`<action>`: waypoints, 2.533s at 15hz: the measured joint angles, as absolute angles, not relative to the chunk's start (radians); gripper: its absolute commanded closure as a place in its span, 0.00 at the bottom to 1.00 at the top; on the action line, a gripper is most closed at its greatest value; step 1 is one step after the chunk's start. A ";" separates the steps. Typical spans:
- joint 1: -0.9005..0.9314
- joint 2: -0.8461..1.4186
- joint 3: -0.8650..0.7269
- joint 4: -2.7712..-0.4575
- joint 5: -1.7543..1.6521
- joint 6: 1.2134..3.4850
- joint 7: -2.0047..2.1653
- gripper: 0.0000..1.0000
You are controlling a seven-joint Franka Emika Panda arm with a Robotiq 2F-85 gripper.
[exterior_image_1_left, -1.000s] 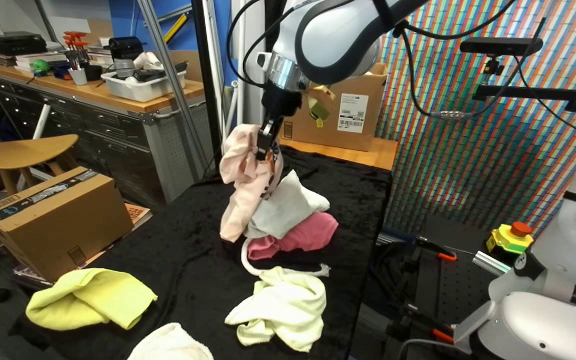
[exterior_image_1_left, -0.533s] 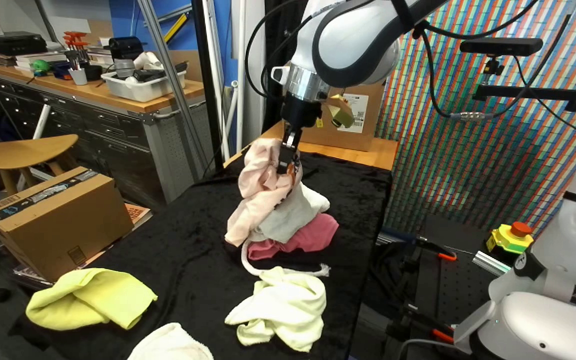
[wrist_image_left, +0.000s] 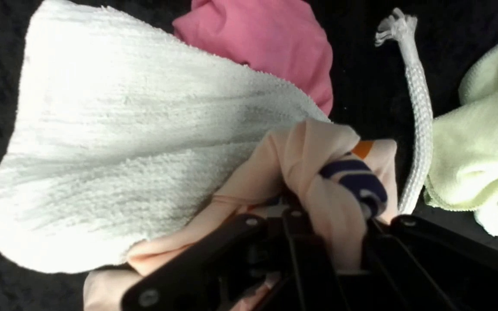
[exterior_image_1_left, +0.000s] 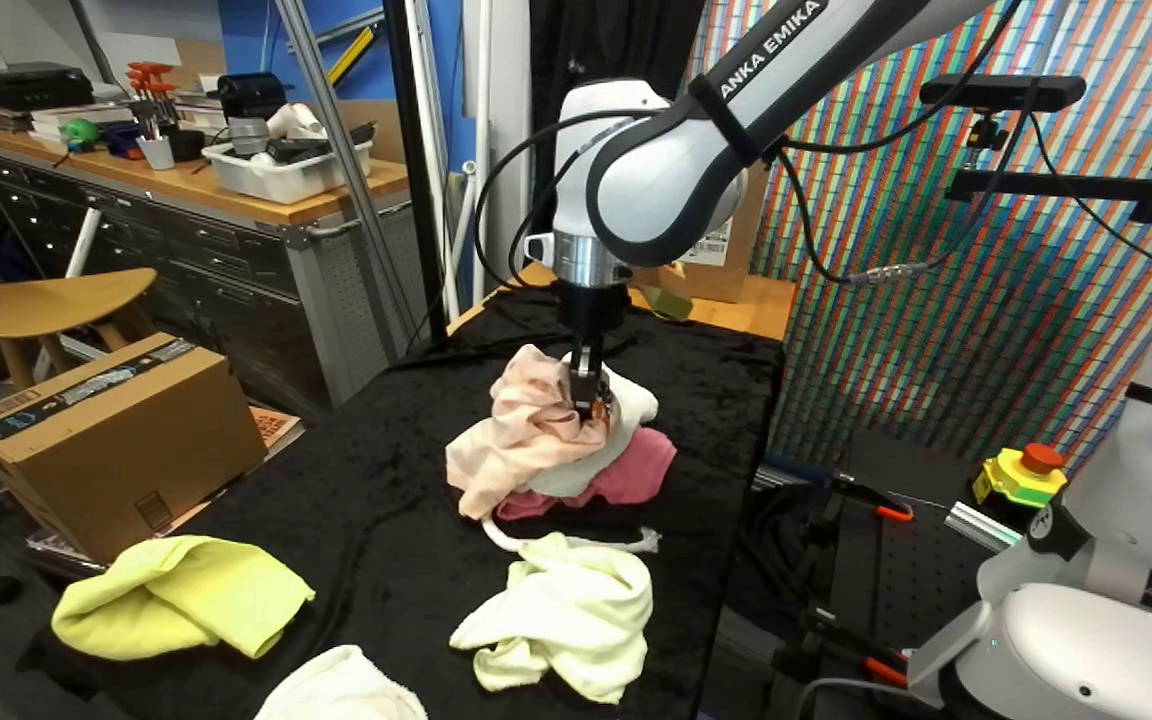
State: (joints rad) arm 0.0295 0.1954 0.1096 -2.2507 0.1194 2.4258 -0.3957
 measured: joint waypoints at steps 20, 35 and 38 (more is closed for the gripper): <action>0.057 0.165 0.114 -2.063 0.005 2.150 -0.308 0.00; 0.265 0.482 0.168 -1.626 -0.195 2.150 -0.206 0.00; 0.296 0.594 0.167 -1.524 -0.212 2.152 -0.199 0.00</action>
State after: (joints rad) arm 0.2964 0.5938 0.1669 -1.5242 -0.2120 2.1523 -0.1988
